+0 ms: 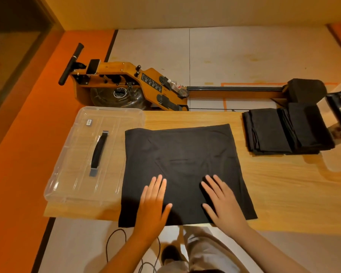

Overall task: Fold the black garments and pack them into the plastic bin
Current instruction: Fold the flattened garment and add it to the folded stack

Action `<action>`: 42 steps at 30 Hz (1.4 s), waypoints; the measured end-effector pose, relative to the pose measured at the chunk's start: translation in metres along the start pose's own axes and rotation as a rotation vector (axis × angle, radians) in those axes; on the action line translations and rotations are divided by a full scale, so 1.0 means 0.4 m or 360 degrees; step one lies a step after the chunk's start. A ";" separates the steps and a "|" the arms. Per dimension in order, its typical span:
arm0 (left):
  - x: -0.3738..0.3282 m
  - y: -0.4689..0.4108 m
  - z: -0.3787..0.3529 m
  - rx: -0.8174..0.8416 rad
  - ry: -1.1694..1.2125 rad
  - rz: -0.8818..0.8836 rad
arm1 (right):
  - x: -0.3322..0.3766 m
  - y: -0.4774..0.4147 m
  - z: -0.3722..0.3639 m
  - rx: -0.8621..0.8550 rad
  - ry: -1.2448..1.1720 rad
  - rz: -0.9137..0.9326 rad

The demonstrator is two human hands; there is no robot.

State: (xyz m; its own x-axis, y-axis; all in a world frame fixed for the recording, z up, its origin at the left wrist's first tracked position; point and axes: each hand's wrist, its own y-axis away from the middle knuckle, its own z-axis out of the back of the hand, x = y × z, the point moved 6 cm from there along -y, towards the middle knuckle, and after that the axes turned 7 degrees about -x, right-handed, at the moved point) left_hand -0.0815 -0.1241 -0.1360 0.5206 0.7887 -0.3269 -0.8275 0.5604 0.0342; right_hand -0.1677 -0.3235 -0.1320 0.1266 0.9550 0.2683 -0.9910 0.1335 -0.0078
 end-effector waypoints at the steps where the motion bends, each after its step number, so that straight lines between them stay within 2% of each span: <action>1: 0.008 0.019 0.001 0.0006 -0.0041 -0.0011 | 0.000 0.023 -0.005 0.0014 0.0017 -0.0006; 6: 0.063 0.131 0.013 -0.0084 -0.0078 -0.0071 | -0.068 0.133 -0.014 0.0025 -0.0017 -0.0216; 10: 0.118 0.191 -0.010 0.0082 -0.0314 -0.0121 | -0.116 0.194 -0.015 0.0085 0.0061 -0.0275; 12: 0.125 0.196 0.001 0.0081 -0.0389 -0.0107 | -0.116 0.211 -0.012 0.0048 0.0104 -0.0263; 16: 0.120 0.210 0.034 0.0025 -0.0336 -0.0099 | -0.127 0.262 0.010 -0.0097 0.0197 -0.0275; 19: 0.136 0.223 0.058 0.0010 -0.0205 -0.0042 | -0.120 0.292 0.035 -0.0129 0.0022 -0.0291; 23: 0.144 0.209 0.147 -0.0146 0.0177 0.0168 | -0.113 0.296 0.108 -0.0199 -0.0255 -0.0431; 28: 0.170 0.125 0.303 -0.0315 0.0348 0.0134 | -0.078 0.207 0.277 -0.0498 -0.0465 -0.0458; 34: 0.209 0.001 0.568 -0.0713 0.0559 0.0168 | -0.011 0.061 0.527 -0.0877 -0.0590 -0.0330; 36: 0.224 -0.035 0.655 -0.0817 0.0555 0.0177 | 0.032 0.014 0.592 -0.0907 -0.0725 -0.0267; 42: 0.270 -0.118 0.888 -0.1141 0.0470 0.0213 | 0.179 -0.086 0.692 -0.0771 -0.1268 -0.0122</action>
State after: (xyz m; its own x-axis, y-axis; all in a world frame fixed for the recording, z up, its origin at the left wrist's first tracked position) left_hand 0.0884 0.0247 0.1627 0.4125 0.6820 -0.6039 -0.8652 0.0860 -0.4939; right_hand -0.1367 -0.3328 0.1542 -0.0536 0.4999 0.8644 -0.8324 0.4558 -0.3152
